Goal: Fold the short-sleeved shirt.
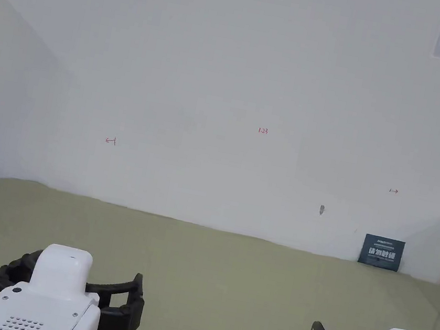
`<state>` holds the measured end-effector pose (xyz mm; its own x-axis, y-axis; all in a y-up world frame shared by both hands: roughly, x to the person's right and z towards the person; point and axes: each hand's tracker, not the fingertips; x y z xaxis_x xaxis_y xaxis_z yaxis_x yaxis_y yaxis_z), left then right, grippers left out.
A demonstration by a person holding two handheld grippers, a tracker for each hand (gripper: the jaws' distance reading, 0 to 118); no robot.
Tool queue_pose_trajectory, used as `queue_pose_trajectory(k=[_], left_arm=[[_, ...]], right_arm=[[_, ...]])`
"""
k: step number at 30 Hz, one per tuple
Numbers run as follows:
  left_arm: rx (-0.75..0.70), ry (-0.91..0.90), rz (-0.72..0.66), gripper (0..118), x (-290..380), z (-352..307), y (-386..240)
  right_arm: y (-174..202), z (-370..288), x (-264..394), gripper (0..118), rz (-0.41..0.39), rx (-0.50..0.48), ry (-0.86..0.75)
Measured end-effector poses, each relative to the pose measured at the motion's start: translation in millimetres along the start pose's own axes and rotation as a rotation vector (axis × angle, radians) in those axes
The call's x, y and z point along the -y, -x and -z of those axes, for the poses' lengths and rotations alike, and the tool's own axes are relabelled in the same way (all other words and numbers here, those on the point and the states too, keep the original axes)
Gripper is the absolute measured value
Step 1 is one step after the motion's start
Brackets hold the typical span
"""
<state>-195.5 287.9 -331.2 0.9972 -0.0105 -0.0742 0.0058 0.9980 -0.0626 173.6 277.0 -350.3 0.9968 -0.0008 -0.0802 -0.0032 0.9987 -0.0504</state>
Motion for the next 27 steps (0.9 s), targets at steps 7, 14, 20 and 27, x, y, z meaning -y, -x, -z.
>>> queue_pose_trajectory(k=[7,14,20,27], left_arm=[[-0.01,-0.015,-0.024,118,-3.1,-1.2,1.4],[-0.011,-0.017,-0.03,118,-2.5,-0.7,3.9],[-0.013,-0.026,-0.023,118,-2.7,-0.8,3.9],[-0.018,-0.036,-0.021,118,-3.6,-0.4,3.6]], right_arm=[[-0.3,1.6,-3.2,118,-0.015,0.008,-0.012],[0.0,2.9,-3.2,118,-0.008,0.007,-0.004],[1.6,3.2,-2.9,118,-0.014,0.005,-0.004],[1.9,4.5,-2.2,118,-0.014,0.011,-0.007]])
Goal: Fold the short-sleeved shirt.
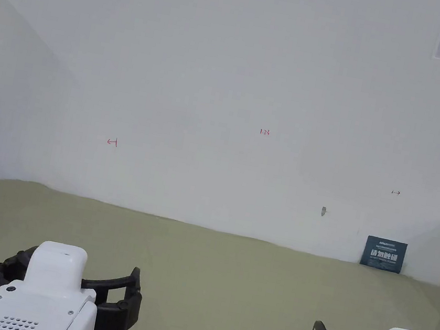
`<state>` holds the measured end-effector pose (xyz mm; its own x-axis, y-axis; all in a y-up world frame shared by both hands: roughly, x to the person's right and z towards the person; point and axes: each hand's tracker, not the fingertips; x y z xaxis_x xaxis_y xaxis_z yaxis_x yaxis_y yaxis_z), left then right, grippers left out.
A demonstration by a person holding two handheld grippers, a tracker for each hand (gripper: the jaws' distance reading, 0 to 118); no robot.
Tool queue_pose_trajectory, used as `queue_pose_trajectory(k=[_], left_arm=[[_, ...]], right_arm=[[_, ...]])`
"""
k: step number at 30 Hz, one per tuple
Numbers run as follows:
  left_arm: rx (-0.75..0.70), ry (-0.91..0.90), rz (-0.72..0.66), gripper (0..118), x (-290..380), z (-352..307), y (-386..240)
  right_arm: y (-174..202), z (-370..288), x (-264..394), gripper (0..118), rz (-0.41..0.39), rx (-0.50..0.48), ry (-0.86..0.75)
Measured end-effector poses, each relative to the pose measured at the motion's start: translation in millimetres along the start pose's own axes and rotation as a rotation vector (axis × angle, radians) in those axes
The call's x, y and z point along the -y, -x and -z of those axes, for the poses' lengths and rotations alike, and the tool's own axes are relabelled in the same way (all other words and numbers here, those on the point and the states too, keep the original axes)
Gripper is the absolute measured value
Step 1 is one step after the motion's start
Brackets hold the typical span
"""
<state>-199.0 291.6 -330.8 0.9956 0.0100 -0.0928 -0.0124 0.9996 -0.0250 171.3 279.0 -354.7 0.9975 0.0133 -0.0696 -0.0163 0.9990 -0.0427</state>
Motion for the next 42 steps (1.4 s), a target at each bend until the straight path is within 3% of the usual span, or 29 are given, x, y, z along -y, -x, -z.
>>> queue_pose_trajectory(k=[42], left_arm=[[0.02,-0.003,0.009,118,4.9,-8.0,-10.0]], right_arm=[[6.6,-5.8,2.0,118,0.014,0.019,-0.016]])
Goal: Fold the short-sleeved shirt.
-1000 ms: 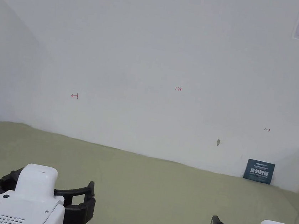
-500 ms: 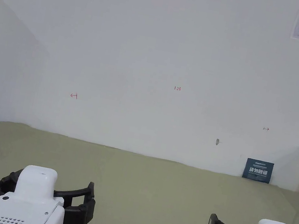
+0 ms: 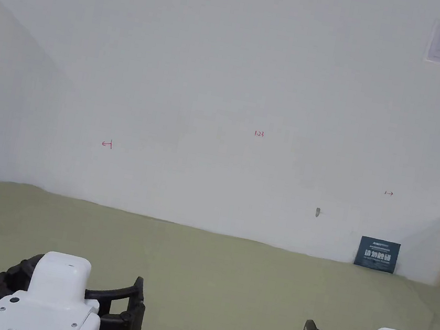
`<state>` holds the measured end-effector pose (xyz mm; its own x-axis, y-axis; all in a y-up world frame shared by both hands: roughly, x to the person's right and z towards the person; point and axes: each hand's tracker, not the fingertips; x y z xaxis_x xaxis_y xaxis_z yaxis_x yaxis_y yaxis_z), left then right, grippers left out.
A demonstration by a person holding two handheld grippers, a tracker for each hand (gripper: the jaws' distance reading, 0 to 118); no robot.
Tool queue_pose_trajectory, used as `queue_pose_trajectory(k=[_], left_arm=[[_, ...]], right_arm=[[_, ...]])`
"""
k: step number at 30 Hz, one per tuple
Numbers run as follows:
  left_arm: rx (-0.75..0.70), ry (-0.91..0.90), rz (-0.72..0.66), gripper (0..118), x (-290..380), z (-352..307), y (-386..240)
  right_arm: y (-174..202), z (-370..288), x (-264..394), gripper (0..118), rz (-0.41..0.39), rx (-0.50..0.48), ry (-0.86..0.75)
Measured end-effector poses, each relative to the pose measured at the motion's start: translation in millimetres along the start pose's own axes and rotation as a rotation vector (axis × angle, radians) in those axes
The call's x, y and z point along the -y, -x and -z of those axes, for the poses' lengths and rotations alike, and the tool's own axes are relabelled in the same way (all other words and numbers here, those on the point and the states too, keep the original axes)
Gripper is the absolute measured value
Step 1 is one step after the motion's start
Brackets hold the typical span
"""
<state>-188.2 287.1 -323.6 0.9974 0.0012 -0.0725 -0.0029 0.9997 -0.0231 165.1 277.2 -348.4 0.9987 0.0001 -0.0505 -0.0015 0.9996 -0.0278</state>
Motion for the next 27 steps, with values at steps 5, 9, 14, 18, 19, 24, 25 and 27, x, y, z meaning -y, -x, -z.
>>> queue_pose_trajectory(k=[5,9,14,18,19,24,25,27], left_arm=[[-0.001,0.004,-0.012,118,0.5,1.2,-0.7],[-0.004,0.004,-0.009,118,0.6,1.7,-0.4],[-0.004,0.004,-0.012,118,-0.3,1.3,0.9],[-0.006,0.003,-0.006,118,-0.7,0.8,1.1],[-0.005,0.003,-0.007,118,-0.9,0.8,1.2],[0.005,0.008,-0.022,118,-1.6,1.5,2.0],[0.005,0.007,-0.022,118,-1.8,1.4,2.0],[0.003,0.004,-0.021,118,-2.3,1.2,1.9]], right_arm=[[-0.5,-0.6,-1.0,118,-0.006,0.0,-0.001],[-0.7,-0.9,-2.1,118,-0.011,-0.001,-0.002],[-0.2,-0.2,-1.8,118,-0.015,-0.003,-0.001],[1.4,-1.1,-1.6,118,-0.017,-0.003,0.001],[1.8,-1.2,-1.5,118,-0.019,-0.003,0.001],[2.7,-1.5,-1.6,118,-0.024,-0.003,0.001],[2.1,-1.2,-1.6,118,-0.025,-0.002,0.0],[1.9,-1.0,-1.8,118,-0.027,0.001,0.0]])
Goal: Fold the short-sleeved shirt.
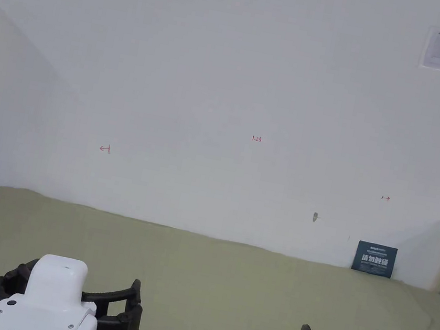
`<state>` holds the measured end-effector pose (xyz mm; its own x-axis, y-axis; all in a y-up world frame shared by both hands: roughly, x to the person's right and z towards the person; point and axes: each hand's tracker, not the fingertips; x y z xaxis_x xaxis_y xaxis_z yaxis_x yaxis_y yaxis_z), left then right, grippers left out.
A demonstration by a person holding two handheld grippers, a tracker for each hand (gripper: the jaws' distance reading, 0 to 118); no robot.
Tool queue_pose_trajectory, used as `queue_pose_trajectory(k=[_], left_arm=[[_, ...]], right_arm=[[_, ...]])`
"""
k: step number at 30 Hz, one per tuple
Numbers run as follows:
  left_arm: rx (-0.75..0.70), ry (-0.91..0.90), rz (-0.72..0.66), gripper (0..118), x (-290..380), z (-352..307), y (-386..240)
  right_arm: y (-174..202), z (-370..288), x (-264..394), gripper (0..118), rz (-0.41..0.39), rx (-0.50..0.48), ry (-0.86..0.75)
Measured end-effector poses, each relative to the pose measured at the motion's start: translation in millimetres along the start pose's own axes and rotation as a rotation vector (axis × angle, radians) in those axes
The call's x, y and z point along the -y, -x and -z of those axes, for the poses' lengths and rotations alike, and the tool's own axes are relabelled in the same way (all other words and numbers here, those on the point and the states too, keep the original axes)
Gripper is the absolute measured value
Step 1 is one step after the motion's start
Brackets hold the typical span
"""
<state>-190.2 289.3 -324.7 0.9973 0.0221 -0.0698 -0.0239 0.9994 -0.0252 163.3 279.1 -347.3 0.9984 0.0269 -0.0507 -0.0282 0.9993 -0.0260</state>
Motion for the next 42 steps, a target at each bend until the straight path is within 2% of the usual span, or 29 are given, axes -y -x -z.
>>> queue_pose_trajectory(k=[31,42], left_arm=[[0.007,0.002,0.013,118,-0.4,-1.4,-1.4],[-0.003,-0.013,0.014,118,0.0,-2.4,-2.0]], right_arm=[[1.8,-2.1,-0.3,118,-0.035,-0.008,-0.01],[1.5,-2.8,0.0,118,-0.019,-0.013,-0.012]])
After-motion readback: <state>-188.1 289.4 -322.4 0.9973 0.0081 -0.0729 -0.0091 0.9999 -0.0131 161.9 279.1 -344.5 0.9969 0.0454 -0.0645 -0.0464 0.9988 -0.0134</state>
